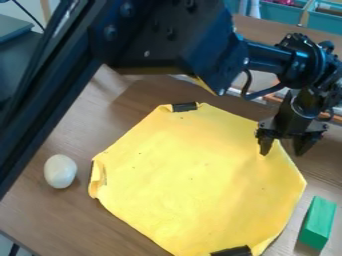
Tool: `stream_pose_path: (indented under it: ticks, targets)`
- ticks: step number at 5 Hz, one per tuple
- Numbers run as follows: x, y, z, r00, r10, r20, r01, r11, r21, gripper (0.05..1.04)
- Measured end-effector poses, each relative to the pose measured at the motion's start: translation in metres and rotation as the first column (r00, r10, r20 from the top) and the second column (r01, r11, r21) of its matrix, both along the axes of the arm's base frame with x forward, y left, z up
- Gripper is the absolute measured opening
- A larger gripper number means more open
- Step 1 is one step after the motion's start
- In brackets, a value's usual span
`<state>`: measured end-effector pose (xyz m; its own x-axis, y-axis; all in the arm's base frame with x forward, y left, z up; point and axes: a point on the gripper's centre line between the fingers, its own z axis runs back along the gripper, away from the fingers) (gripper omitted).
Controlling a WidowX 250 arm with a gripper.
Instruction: Fold the cloth from top right to bottom left
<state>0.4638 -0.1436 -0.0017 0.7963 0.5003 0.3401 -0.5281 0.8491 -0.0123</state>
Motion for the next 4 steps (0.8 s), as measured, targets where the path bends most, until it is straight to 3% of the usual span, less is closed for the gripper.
stream_pose_path:
  ticks: [1, 2, 3, 4]
  targets:
    - [-0.001, -0.002, -0.001, 1.0, -0.01, -0.004, 0.01, 1.0, -0.009, 0.999]
    - [-0.004, -0.002, -0.017, 0.999, -0.015, -0.036, 0.015, 1.0, -0.005, 0.95]
    - [-0.005, -0.003, -0.017, 0.999, -0.023, -0.04, 0.023, 1.0, -0.001, 0.716]
    - [-0.006, -0.003, -0.017, 0.999, -0.014, -0.042, 0.013, 1.0, -0.006, 0.412]
